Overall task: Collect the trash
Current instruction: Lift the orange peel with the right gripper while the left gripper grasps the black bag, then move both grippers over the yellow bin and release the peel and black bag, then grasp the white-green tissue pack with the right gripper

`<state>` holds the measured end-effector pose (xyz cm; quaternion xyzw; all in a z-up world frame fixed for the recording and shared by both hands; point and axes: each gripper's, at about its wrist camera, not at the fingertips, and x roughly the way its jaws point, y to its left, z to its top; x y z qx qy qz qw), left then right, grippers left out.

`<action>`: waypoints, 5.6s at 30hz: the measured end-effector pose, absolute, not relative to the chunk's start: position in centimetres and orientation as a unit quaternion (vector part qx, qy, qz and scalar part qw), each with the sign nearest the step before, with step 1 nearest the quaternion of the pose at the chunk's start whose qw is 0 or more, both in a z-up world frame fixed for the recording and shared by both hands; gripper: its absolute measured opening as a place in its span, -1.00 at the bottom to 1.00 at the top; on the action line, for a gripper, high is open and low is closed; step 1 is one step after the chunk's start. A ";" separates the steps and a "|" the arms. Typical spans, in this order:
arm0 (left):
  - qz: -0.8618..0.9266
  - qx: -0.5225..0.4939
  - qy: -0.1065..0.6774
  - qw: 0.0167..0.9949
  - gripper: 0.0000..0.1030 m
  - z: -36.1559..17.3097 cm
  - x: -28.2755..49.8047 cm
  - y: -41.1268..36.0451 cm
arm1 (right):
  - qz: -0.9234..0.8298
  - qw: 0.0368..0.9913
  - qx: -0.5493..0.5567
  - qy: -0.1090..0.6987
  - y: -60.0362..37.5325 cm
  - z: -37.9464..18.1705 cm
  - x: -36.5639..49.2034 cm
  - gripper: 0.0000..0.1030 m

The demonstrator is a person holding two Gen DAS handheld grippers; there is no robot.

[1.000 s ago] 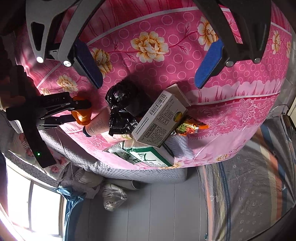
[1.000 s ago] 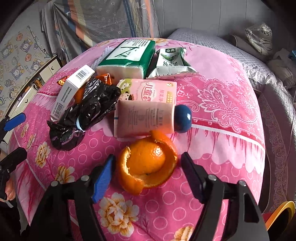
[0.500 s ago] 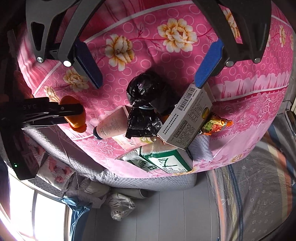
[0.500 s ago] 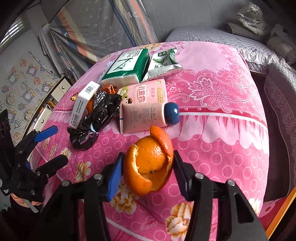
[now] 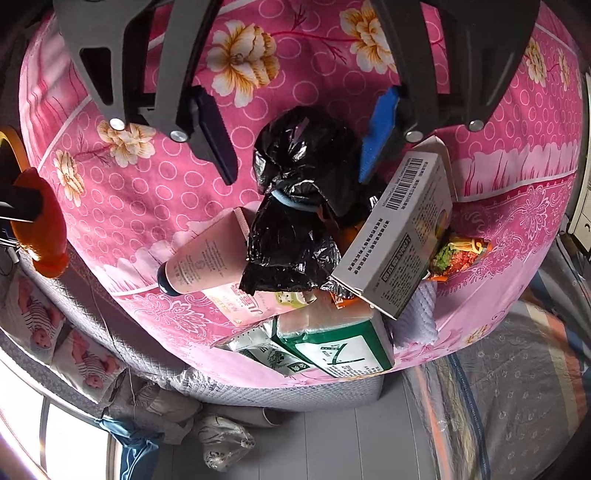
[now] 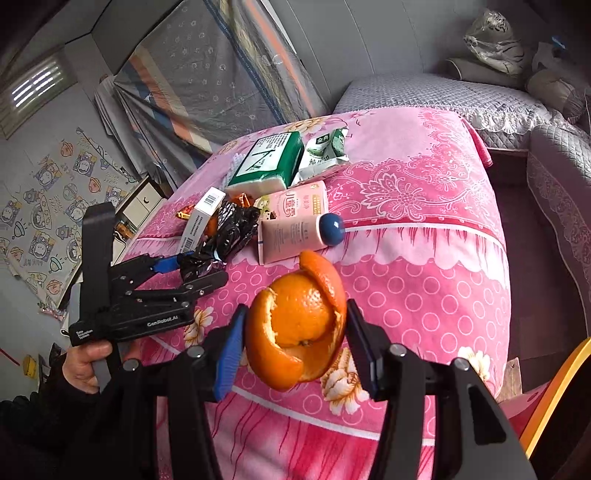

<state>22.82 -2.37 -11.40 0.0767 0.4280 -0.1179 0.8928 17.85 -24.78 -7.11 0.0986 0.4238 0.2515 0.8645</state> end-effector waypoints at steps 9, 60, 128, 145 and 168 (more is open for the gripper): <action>-0.132 0.041 0.408 0.903 -0.40 -9.1 20.6 -0.9 | 0.264 0.859 0.117 0.422 -25.6 -6.3 16.4 -0.04; -0.305 0.079 0.272 0.909 -0.40 0.4 13.6 -14.7 | 0.107 0.913 0.197 0.340 -40.1 -2.3 8.6 -0.04; -0.397 0.055 0.331 0.854 0.74 -4.2 20.3 -25.2 | -0.080 0.876 0.331 0.340 -53.7 -8.3 1.0 0.34; -0.217 0.038 0.285 0.933 0.82 -3.6 18.6 1.4 | 0.116 0.894 0.186 0.390 -37.1 -5.3 11.3 0.34; -0.170 -0.069 0.253 0.950 0.84 -5.1 12.9 11.2 | 0.264 0.791 0.124 0.537 -10.9 -1.3 37.8 0.55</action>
